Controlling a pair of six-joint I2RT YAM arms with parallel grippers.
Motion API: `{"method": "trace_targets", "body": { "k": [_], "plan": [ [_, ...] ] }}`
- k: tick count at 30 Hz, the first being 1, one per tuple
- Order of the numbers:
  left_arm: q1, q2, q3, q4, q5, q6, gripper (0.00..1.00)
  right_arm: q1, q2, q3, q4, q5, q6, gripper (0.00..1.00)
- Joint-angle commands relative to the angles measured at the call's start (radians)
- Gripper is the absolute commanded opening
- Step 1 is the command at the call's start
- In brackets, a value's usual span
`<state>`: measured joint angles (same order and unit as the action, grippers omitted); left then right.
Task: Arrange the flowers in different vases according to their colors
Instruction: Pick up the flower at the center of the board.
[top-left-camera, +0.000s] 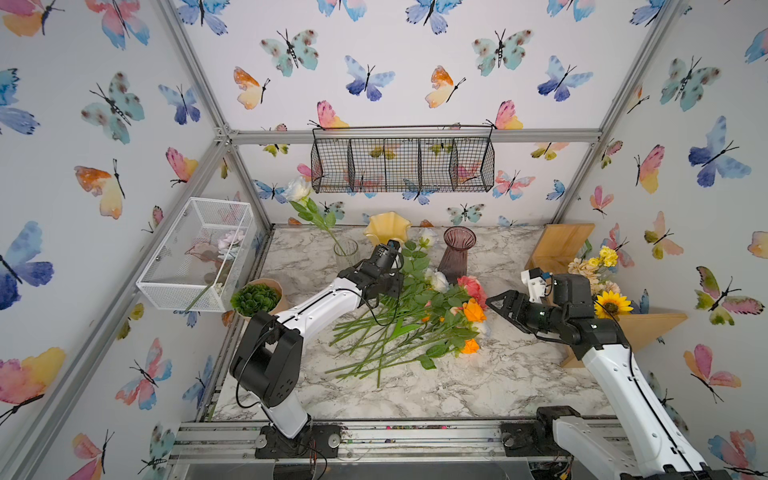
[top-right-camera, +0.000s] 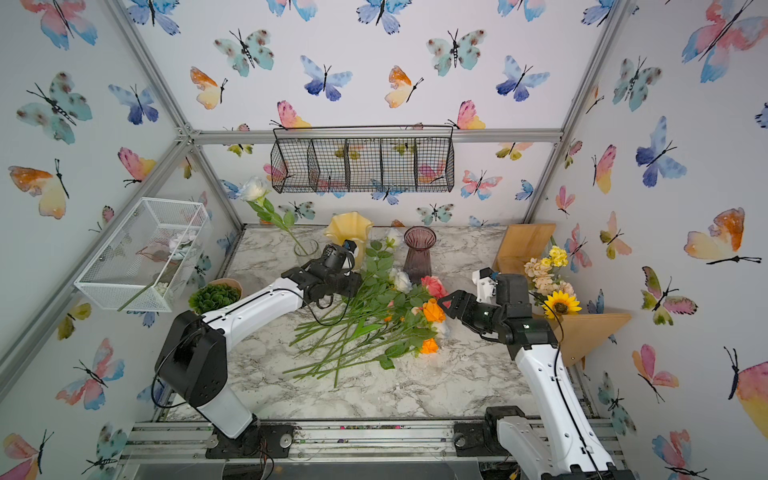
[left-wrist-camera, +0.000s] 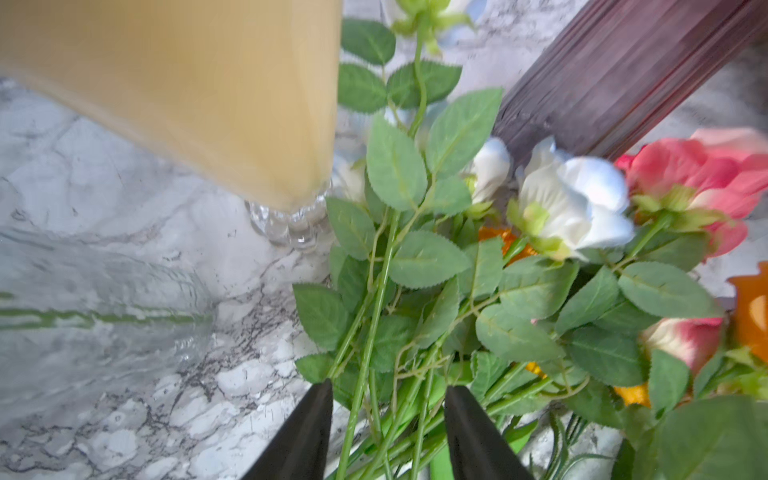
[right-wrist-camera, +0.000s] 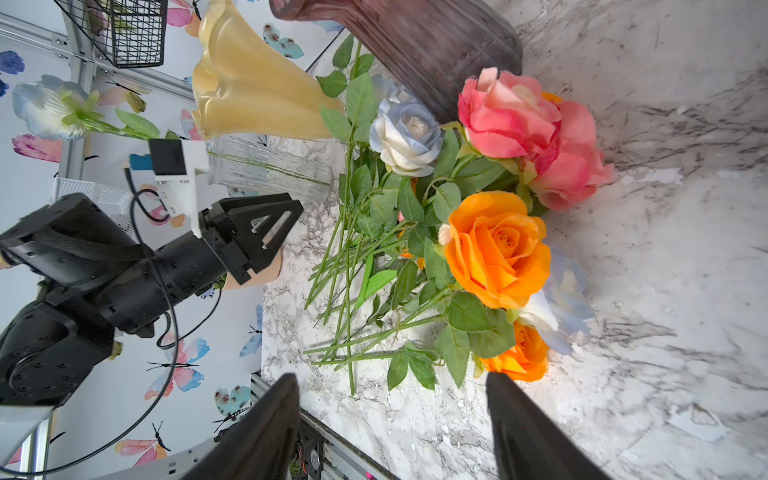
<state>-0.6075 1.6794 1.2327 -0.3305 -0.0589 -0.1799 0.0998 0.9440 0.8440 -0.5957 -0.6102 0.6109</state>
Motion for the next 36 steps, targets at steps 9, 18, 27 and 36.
{"method": "trace_targets", "body": {
  "k": [9, 18, 27, 36],
  "plan": [
    [-0.006, 0.12, 0.012, -0.004, -0.022, -0.004, 0.37, 0.005, -0.007, -0.016, 0.007, 0.001, 0.003, 0.73],
    [-0.005, 0.189, 0.039, 0.008, -0.062, 0.003, 0.35, 0.005, -0.002, -0.016, 0.002, 0.01, -0.003, 0.73],
    [-0.005, 0.197, 0.034, 0.012, -0.09, 0.018, 0.33, 0.005, 0.006, -0.021, 0.009, 0.006, -0.003, 0.73],
    [-0.002, 0.244, 0.069, -0.004, -0.08, 0.032, 0.24, 0.005, -0.002, -0.02, 0.005, 0.007, -0.001, 0.73]
  ]
}}
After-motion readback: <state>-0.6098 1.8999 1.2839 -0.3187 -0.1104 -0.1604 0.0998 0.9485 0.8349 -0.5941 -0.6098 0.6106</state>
